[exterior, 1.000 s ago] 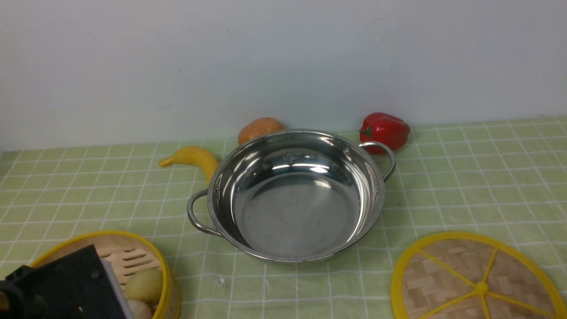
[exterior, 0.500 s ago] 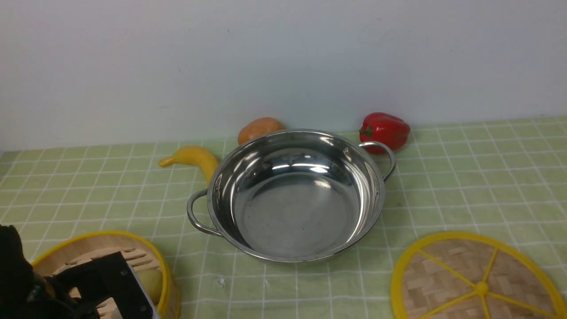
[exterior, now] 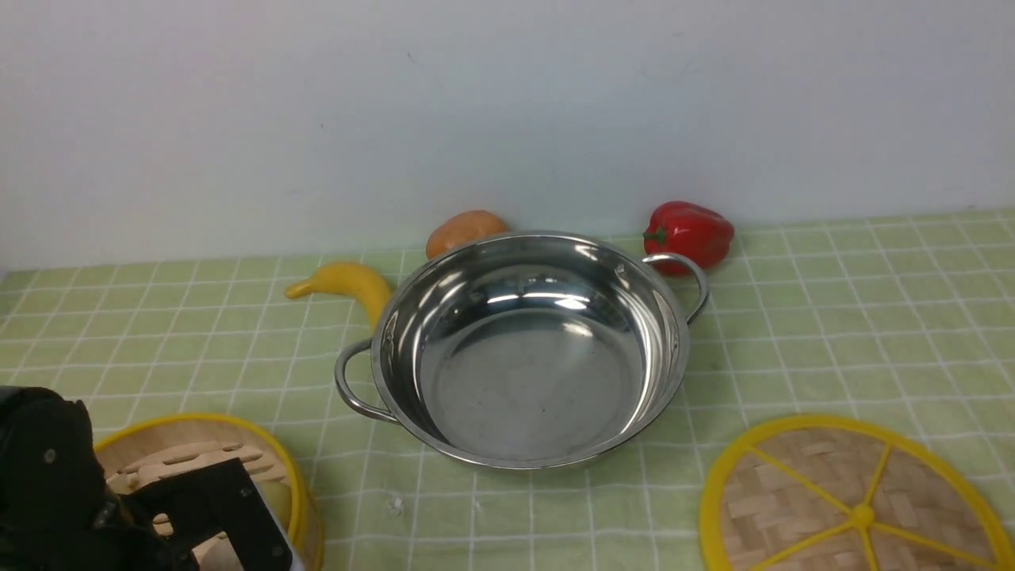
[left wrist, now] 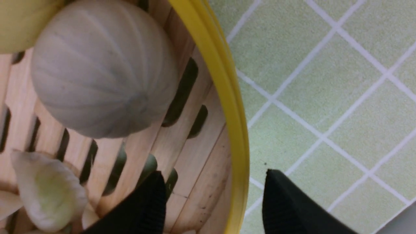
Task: Place the steamer in the pot on the green tablecloth, and put the lid on the steamer.
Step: 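Grasp the rim of the steamer basket holding the buns with the left gripper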
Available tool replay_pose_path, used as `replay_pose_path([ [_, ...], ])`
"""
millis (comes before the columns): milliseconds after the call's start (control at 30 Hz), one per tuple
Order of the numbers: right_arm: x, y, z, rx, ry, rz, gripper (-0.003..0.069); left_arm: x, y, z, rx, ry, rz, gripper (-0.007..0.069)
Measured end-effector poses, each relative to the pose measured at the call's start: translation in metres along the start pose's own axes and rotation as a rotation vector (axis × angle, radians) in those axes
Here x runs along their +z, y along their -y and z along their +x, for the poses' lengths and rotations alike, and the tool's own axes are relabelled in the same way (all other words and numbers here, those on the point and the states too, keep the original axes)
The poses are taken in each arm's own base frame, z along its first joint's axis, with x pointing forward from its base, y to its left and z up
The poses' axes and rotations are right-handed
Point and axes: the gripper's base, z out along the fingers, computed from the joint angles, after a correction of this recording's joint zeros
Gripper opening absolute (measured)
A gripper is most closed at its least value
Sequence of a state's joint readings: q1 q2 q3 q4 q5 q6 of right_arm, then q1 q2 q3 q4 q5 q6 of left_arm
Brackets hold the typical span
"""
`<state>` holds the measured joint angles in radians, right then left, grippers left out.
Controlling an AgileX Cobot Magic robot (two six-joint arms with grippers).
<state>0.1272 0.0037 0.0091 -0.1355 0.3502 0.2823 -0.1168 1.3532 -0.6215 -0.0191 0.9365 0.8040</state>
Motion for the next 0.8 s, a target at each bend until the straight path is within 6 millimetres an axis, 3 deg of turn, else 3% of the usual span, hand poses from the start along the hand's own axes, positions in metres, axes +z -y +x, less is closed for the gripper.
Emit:
replay_pose_path([
  [233,0.000,0.000,0.000,0.000,0.000,0.000,0.0242,0.012,-0.003,-0.002,-0.001,-0.042,0.043,0.0353],
  [300,0.000,0.000,0.000,0.000,0.000,0.000,0.0242,0.014,-0.003,-0.003,-0.001,-0.049,0.050,0.0298],
  [367,0.000,0.000,0.000,0.000,0.000,0.000,0.0242,0.015,-0.003,-0.003,0.000,-0.058,0.061,0.0138],
  [433,0.000,0.000,0.000,0.000,0.000,0.000,0.0242,0.016,-0.002,-0.002,0.017,-0.067,0.076,0.0044],
  [633,0.000,0.000,0.000,0.000,0.000,0.000,0.0242,0.011,-0.002,-0.001,0.073,-0.084,0.078,0.0036],
  [800,0.000,0.000,0.000,0.000,0.000,0.000,0.0242,-0.010,-0.009,-0.005,0.093,-0.082,0.042,0.0043],
])
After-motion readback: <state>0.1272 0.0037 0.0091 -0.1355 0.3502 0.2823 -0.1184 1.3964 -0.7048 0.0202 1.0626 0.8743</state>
